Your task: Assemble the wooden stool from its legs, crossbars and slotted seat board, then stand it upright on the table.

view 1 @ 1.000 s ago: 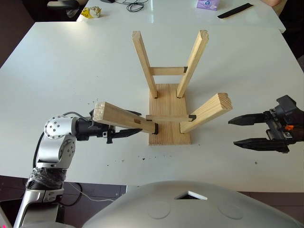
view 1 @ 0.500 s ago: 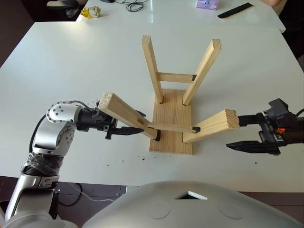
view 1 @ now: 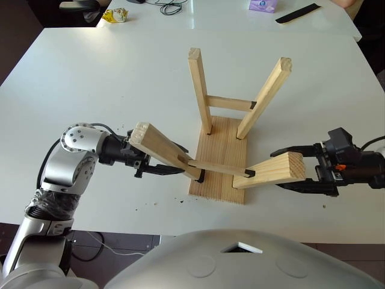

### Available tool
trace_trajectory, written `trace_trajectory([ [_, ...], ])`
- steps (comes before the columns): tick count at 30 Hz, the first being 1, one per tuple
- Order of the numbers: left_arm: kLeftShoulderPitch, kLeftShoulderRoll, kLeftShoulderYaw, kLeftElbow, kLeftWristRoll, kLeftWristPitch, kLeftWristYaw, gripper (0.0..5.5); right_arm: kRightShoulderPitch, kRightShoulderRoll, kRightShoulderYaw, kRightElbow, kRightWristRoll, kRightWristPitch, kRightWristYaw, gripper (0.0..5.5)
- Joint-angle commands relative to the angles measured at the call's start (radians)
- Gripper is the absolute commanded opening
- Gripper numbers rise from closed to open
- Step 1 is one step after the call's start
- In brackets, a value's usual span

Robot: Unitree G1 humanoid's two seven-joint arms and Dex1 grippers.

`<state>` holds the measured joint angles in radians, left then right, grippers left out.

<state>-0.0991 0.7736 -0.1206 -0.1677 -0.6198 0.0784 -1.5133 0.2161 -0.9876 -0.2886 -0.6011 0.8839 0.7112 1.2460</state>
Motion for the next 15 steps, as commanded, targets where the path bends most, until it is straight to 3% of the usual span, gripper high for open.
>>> trace_trajectory([
  [1,0.012,0.009,-0.034,0.0,0.063,0.02,0.004,2.07,0.002,0.004,0.007,-0.023,-0.018,-0.019,-0.024,3.29],
  [15,0.02,0.01,-0.036,-0.016,0.082,0.014,0.04,2.07,0.175,-0.011,-0.034,-0.143,-0.024,-0.044,-0.005,3.29],
])
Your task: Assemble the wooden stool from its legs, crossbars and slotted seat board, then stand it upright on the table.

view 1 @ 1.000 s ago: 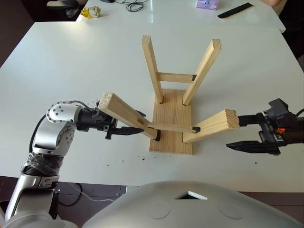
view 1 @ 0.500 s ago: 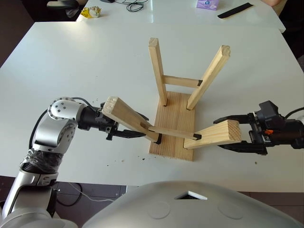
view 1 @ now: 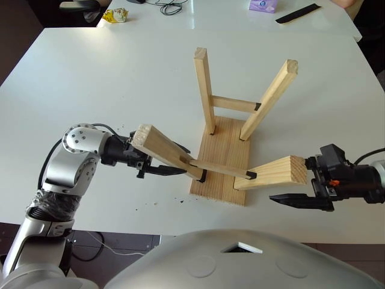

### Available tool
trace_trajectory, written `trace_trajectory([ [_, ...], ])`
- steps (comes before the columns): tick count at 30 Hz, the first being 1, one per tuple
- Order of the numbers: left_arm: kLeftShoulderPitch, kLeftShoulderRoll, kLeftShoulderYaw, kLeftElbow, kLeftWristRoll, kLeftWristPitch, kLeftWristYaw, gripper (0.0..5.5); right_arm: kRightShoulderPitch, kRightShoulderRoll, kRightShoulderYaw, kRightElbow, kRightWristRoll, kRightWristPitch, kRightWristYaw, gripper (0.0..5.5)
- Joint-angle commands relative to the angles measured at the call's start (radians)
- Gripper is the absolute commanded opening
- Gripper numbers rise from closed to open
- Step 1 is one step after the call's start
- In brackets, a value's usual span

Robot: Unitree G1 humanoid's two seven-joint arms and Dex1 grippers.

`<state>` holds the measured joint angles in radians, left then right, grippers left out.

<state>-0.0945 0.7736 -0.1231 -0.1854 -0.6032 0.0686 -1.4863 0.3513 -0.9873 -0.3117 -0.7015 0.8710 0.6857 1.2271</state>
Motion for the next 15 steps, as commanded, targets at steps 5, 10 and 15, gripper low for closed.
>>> trace_trajectory([
  [5,0.01,0.015,-0.044,0.006,0.084,0.022,0.014,2.07,0.029,0.027,0.038,-0.065,-0.046,-0.034,-0.07,3.29],
  [10,0.003,0.022,-0.052,0.007,0.094,0.026,0.011,2.07,-0.003,0.063,0.106,-0.046,-0.151,-0.073,-0.157,3.29],
  [15,-0.011,0.028,-0.06,0.012,0.092,0.037,0.006,2.07,-0.019,0.095,0.141,-0.039,-0.208,-0.099,-0.22,3.29],
])
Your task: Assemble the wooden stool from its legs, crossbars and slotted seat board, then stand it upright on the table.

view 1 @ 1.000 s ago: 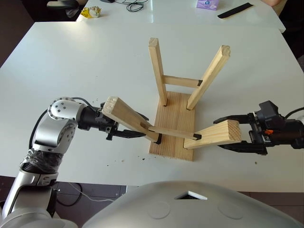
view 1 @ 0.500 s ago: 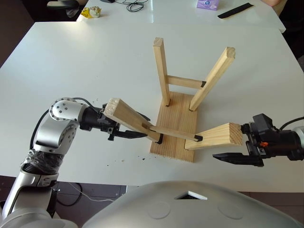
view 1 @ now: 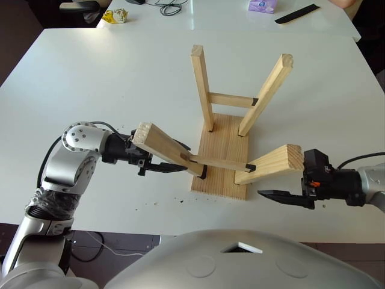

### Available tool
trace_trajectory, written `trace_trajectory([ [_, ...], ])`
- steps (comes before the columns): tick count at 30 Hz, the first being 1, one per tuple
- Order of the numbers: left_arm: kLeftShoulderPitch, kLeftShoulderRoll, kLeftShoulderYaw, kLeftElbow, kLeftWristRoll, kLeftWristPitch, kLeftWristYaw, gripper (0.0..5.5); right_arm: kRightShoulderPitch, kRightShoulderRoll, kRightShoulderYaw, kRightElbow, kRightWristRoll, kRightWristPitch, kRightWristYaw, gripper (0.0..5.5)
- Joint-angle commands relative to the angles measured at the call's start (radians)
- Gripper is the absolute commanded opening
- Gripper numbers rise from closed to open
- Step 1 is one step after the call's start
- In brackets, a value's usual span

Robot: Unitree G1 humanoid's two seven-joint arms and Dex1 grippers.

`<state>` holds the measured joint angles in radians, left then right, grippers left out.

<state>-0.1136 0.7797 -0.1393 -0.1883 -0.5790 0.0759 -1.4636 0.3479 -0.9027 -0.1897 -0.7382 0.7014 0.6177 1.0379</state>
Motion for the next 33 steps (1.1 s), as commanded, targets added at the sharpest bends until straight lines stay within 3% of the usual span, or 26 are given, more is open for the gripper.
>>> trace_trajectory([
  [1,0.005,0.024,-0.045,0.016,0.068,0.029,-0.017,2.07,-0.015,0.01,0.022,0.001,-0.051,-0.04,-0.036,3.29],
  [10,-0.019,0.028,-0.056,0.03,0.076,0.027,-0.017,2.07,-0.039,0.007,0.021,0.013,-0.04,-0.052,-0.033,3.29],
  [19,-0.039,0.029,-0.075,0.037,0.091,0.032,-0.014,2.07,-0.03,0.023,0.045,-0.001,-0.046,-0.062,-0.046,2.18],
  [33,-0.1,0.028,-0.109,0.139,0.125,-0.003,-0.05,2.07,-0.022,0.1,0.125,0.043,-0.114,-0.16,-0.077,2.11],
])
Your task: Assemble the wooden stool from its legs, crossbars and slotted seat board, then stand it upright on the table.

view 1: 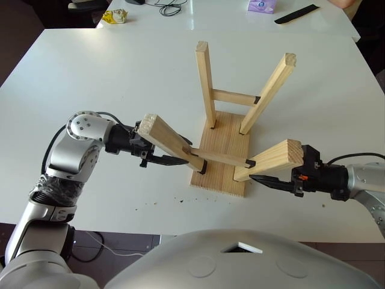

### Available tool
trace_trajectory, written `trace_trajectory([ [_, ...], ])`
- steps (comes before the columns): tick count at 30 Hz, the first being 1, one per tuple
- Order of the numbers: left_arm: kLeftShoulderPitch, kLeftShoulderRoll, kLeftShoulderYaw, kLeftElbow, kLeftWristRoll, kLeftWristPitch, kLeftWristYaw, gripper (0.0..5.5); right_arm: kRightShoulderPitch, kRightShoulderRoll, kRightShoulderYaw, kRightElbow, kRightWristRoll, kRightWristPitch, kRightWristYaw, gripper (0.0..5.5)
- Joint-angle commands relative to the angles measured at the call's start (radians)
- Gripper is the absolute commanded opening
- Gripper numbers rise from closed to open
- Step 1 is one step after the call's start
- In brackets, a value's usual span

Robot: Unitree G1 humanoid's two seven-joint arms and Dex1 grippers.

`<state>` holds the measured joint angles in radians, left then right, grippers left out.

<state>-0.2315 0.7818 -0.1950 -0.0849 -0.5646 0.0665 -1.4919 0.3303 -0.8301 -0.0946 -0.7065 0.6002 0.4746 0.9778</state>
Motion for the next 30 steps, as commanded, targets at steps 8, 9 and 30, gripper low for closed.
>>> trace_trajectory([
  [8,-0.018,0.035,-0.086,0.079,0.142,-0.014,-0.061,2.07,-0.018,0.094,0.054,0.034,-0.022,-0.055,-0.046,2.11],
  [9,-0.021,0.036,-0.09,0.084,0.151,-0.019,-0.061,2.07,-0.017,0.1,0.056,0.039,-0.025,-0.061,-0.048,2.11],
  [30,-0.011,0.021,-0.166,0.103,0.211,-0.029,-0.013,2.07,-0.017,0.146,0.082,0.054,-0.038,-0.118,-0.03,2.11],
])
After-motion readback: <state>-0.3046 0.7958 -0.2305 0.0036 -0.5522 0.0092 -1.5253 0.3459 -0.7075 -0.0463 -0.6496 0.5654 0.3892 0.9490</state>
